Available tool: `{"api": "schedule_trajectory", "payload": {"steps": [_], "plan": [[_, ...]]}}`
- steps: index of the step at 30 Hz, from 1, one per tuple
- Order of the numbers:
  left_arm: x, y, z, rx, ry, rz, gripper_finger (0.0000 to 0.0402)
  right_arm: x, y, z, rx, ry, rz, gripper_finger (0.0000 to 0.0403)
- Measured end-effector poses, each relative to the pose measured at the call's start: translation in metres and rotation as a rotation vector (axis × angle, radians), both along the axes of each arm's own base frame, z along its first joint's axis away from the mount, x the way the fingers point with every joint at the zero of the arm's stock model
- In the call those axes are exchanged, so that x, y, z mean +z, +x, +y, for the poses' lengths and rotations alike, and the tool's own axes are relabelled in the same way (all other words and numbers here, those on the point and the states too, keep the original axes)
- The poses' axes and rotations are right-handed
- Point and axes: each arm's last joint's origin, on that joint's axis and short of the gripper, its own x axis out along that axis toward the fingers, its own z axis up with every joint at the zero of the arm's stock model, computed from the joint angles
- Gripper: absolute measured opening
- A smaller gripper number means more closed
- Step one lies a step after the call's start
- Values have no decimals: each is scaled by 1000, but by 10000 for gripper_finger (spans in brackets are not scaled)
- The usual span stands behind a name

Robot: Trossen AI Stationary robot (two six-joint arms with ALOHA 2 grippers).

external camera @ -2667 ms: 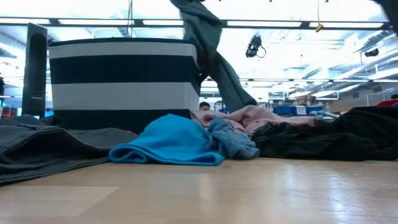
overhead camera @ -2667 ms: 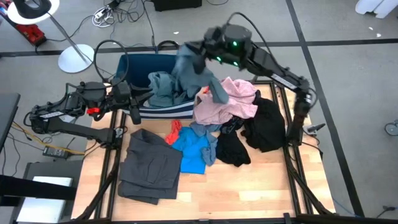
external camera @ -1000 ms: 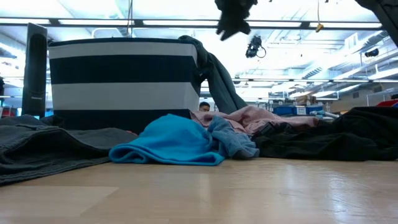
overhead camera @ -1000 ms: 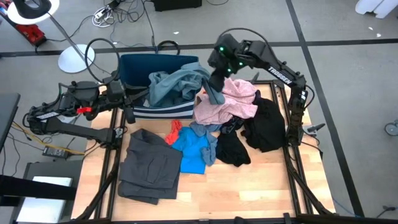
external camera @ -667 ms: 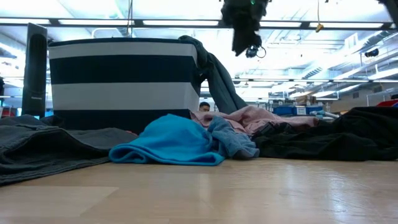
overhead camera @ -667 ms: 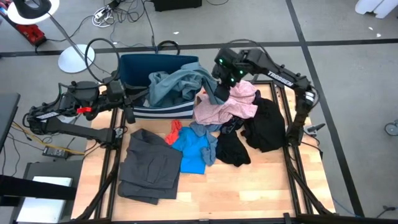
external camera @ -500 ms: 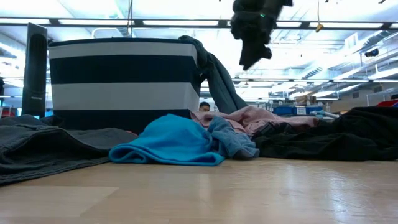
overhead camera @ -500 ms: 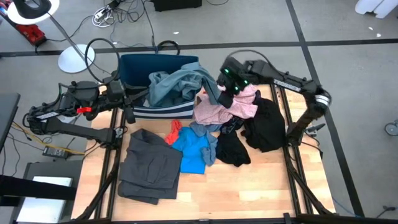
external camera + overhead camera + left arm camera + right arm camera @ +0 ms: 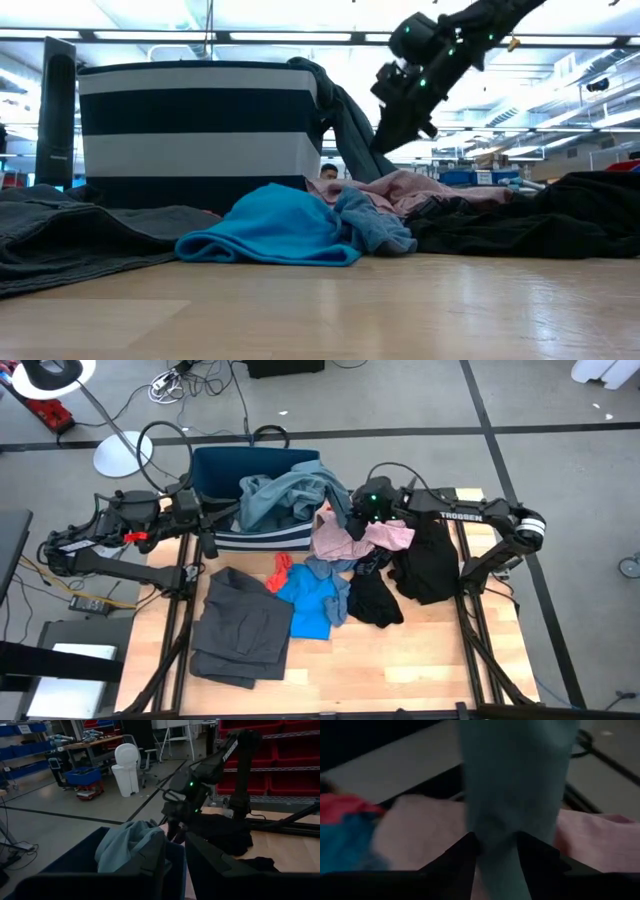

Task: Sort clothes
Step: Put the blue pants into the blue laundry bin

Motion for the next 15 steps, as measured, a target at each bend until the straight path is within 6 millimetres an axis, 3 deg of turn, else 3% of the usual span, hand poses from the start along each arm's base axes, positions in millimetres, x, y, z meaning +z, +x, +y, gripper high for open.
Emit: {"api": "schedule_trajectory", "payload": {"steps": [8, 12, 15], "plan": [[0, 0, 0, 2, -13, -5, 80, -28, 21, -21, 29, 18, -99, 132], [-1, 0, 0, -1, 5, 10, 80, -41, 28, -20, 16, 143, -137, 67], [-3, 0, 0, 0, -3, 28, 80, -39, 30, -16, 13, 182, -161, 12]]}}
